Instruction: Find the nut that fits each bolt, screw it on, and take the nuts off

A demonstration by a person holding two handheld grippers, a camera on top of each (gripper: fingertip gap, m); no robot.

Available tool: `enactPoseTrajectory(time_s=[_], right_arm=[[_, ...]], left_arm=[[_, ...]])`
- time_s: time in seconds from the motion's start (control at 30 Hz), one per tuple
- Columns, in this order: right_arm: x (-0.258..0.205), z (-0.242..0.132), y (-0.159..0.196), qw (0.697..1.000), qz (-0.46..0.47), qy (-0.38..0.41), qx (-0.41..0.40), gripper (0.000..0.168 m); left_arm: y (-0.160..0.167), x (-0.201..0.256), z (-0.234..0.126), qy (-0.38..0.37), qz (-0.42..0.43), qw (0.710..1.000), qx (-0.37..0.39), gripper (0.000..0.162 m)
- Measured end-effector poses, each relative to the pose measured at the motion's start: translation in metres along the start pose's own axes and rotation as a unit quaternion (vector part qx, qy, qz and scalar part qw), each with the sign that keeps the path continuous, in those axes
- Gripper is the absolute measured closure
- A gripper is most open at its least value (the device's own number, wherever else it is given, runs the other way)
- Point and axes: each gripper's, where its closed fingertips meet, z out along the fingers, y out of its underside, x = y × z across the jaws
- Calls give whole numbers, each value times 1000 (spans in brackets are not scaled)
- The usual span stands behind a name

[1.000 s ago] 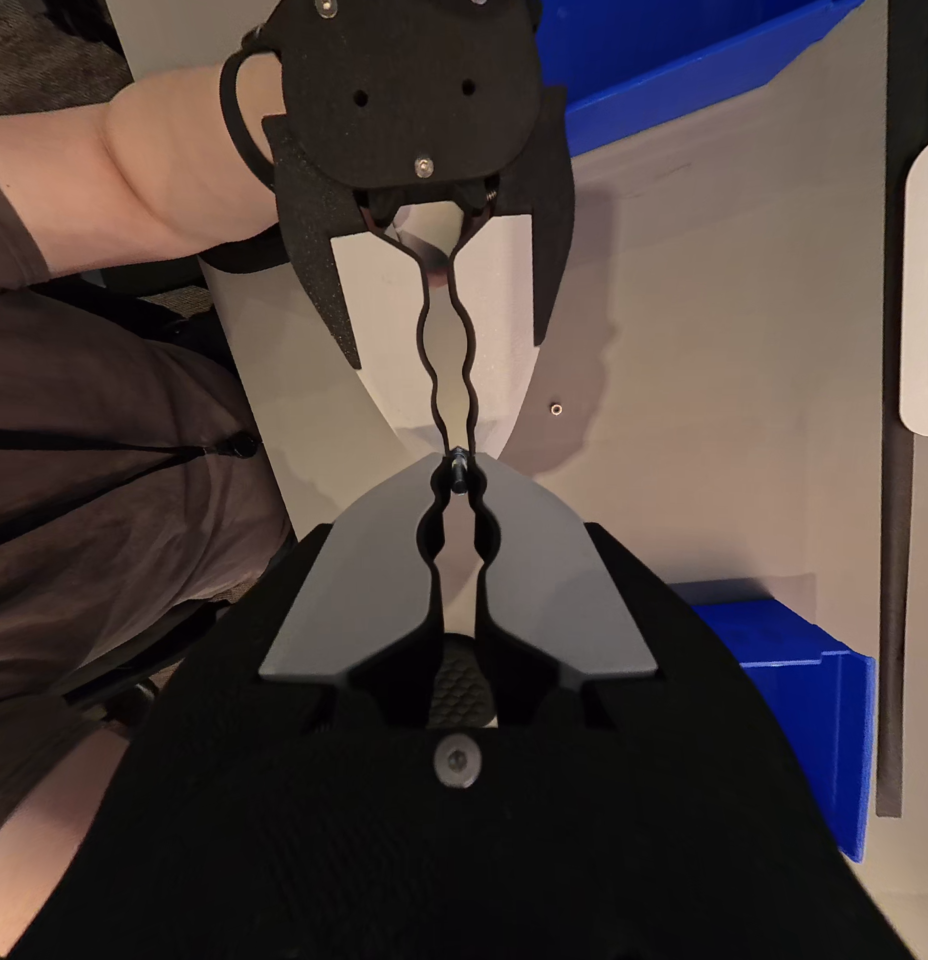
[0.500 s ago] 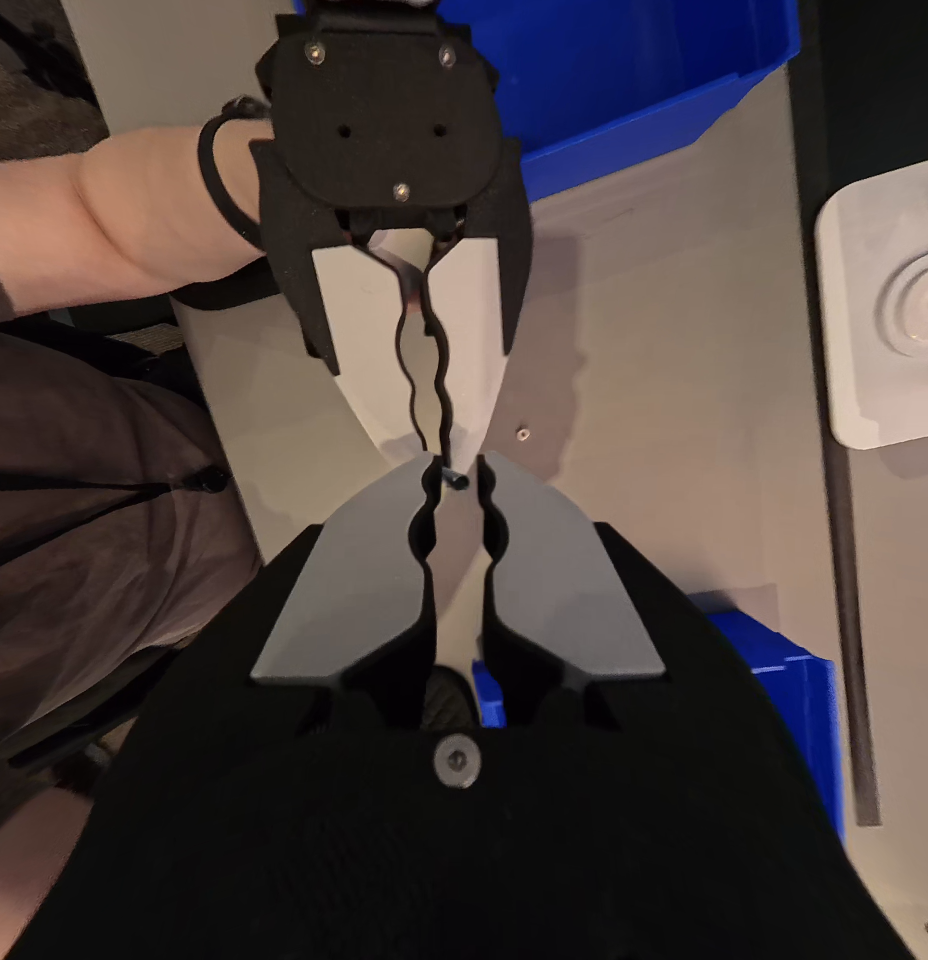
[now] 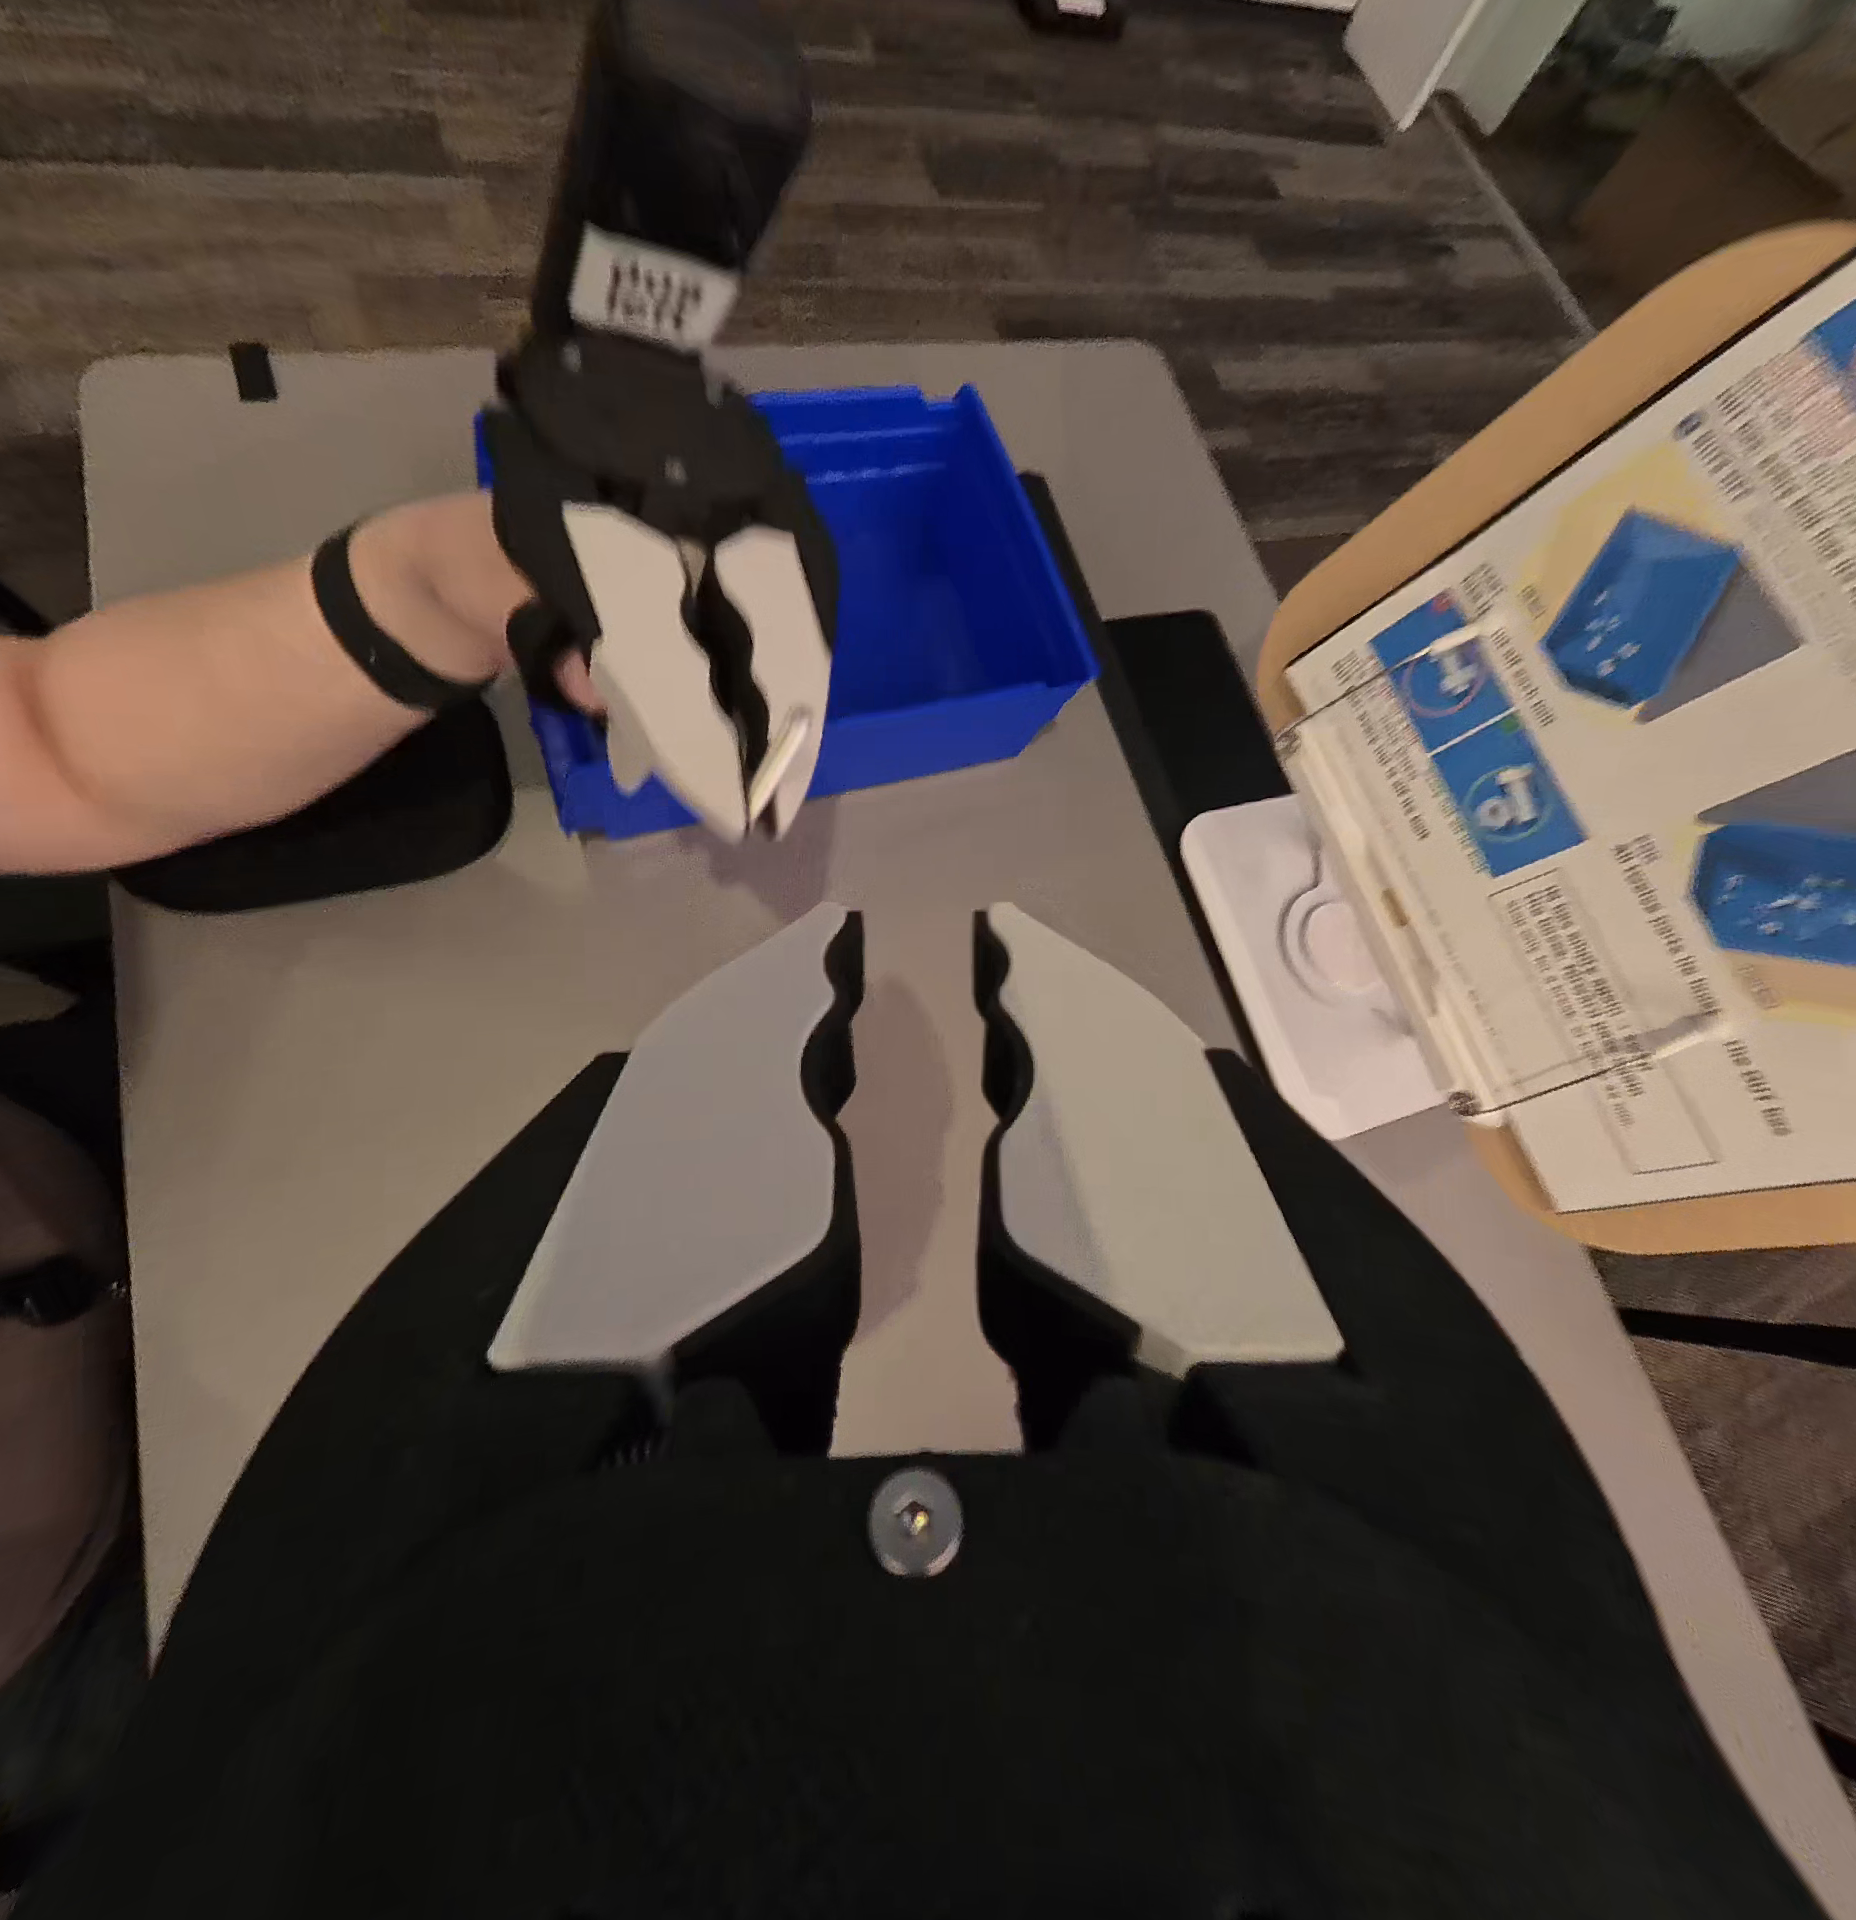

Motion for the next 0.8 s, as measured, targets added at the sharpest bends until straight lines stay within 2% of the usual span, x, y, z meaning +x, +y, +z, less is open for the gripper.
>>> enactPoseTrajectory(time_s=[0.1,0.3,0.43,0.57,0.8], right_arm=[[-8,20,43,999,6,-35,-15,162],[-48,94,148,985,1,-128,-117,161],[-63,136,202,967,-19,-149,-206,156],[-64,159,224,950,-94,-156,-252,154],[-64,181,243,933,-100,-165,-305,151]], left_arm=[[-1,-13,-17,-62,36,997,-18,157],[-16,-19,-59,-130,77,989,-10,157],[-24,-20,-79,-165,97,981,-2,157],[-26,-19,-82,-168,103,980,0,157],[-30,-15,-84,-160,105,981,5,157]])
